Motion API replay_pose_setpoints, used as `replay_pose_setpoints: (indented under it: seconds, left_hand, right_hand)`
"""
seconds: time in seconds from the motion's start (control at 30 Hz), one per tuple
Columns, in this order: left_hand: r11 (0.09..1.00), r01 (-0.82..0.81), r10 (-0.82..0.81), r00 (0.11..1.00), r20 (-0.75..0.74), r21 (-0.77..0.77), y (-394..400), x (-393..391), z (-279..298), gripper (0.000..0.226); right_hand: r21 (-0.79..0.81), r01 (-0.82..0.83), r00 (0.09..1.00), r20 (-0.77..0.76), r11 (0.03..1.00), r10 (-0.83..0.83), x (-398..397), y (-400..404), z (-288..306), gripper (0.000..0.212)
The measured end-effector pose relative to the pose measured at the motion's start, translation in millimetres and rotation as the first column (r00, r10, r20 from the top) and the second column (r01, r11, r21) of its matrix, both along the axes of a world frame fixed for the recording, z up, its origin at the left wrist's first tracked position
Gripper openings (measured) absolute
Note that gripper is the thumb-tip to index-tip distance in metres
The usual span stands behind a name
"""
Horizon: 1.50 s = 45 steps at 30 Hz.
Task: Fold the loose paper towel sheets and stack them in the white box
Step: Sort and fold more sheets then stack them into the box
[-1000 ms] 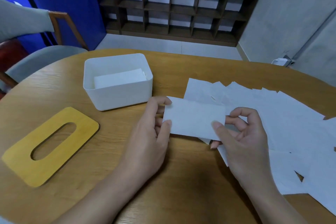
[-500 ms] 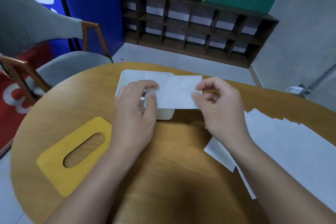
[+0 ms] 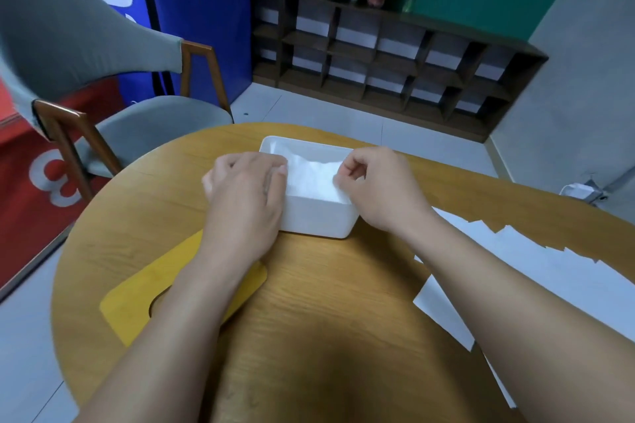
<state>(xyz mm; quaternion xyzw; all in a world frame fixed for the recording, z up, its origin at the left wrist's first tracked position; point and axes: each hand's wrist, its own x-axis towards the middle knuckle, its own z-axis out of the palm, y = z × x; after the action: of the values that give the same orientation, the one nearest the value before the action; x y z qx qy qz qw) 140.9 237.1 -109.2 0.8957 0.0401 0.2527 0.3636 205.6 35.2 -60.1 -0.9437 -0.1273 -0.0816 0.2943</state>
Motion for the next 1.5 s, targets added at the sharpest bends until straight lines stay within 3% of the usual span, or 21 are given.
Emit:
replay_pose_setpoints:
  seconds: [0.27,0.67,0.8,0.93,1.03,1.23,1.4,1.5]
  left_hand:
    - [0.993,0.023,-0.019,0.999,-0.03,0.118,-22.8,-24.6,4.3,0.035]
    - [0.954,0.059,-0.046,0.998,-0.053,0.295,-60.0,-50.8,10.9,0.038]
    - [0.952,0.046,-0.035,0.998,-0.043,0.303,-64.0,-48.1,10.0,0.037]
    - [0.955,0.04,-0.035,0.999,-0.022,0.293,-68.5,-47.7,8.8,0.032]
    - [0.958,0.035,-0.03,0.999,-0.021,0.285,-68.6,-46.5,9.1,0.035]
    - [0.952,0.063,-0.06,0.998,-0.017,0.299,-68.6,-46.1,7.4,0.035]
    - [0.954,0.054,-0.067,0.997,0.032,0.293,-69.0,-46.8,7.7,0.03]
    - [0.96,0.067,-0.097,0.99,0.098,0.27,-73.8,-50.1,15.2,0.024]
  right_hand:
    - [-0.301,-0.02,0.999,-0.032,0.953,0.011,-21.3,-20.7,13.7,0.017]
    - [-0.471,-0.01,0.999,-0.051,0.882,-0.017,-64.7,-62.5,25.9,0.02]
    - [-0.554,-0.032,0.997,-0.076,0.832,-0.012,-61.3,-63.1,32.9,0.034]
    - [-0.686,0.041,0.998,0.058,0.726,-0.002,-60.3,-63.2,31.7,0.042]
    - [-0.638,0.003,0.997,0.064,0.77,0.05,-60.2,-64.6,29.8,0.031]
    - [-0.522,-0.15,0.978,-0.205,0.839,0.047,-58.7,-65.0,40.2,0.034]
    - [-0.516,-0.169,0.976,-0.203,0.84,0.071,-55.3,-66.2,41.6,0.038]
    - [-0.424,-0.118,0.989,-0.136,0.898,0.066,-63.3,-73.2,50.0,0.04]
